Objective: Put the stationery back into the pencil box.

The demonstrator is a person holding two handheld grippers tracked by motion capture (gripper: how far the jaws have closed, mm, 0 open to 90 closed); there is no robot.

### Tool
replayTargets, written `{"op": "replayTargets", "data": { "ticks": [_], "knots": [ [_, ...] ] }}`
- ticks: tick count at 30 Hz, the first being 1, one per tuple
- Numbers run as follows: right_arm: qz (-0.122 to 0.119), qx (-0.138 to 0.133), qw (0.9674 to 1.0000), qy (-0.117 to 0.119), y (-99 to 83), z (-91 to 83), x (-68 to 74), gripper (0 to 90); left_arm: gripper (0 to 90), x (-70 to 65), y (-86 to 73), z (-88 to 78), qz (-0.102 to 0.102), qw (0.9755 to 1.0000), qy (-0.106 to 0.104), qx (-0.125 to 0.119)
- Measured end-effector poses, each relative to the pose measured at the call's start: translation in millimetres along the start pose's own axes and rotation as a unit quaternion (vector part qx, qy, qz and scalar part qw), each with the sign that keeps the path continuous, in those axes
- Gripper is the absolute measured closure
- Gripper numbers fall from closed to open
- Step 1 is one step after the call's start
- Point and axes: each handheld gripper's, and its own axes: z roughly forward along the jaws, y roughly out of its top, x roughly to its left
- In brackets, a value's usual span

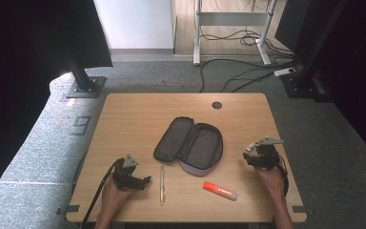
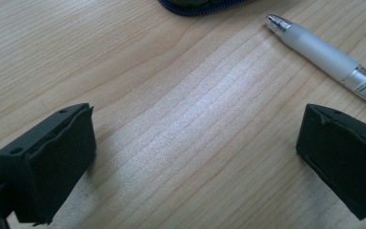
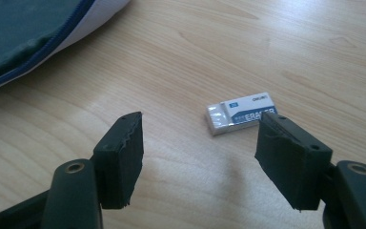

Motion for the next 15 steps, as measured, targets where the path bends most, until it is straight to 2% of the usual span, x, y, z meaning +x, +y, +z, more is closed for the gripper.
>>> {"op": "replayTargets", "data": {
  "ticks": [9, 15],
  "knots": [
    [-0.008, 0.01, 0.9999, -0.01, 8.1, 10.6, -9.6, 31.6, 0.0, 0.0, 0.0, 0.0, 0.0, 1.0, 0.0, 0.0],
    [0.002, 0.013, 0.9999, -0.011, 11.1, 18.5, -17.6, 31.3, 0.0, 0.0, 0.0, 0.0, 0.0, 1.0, 0.0, 0.0]
  ]
}}
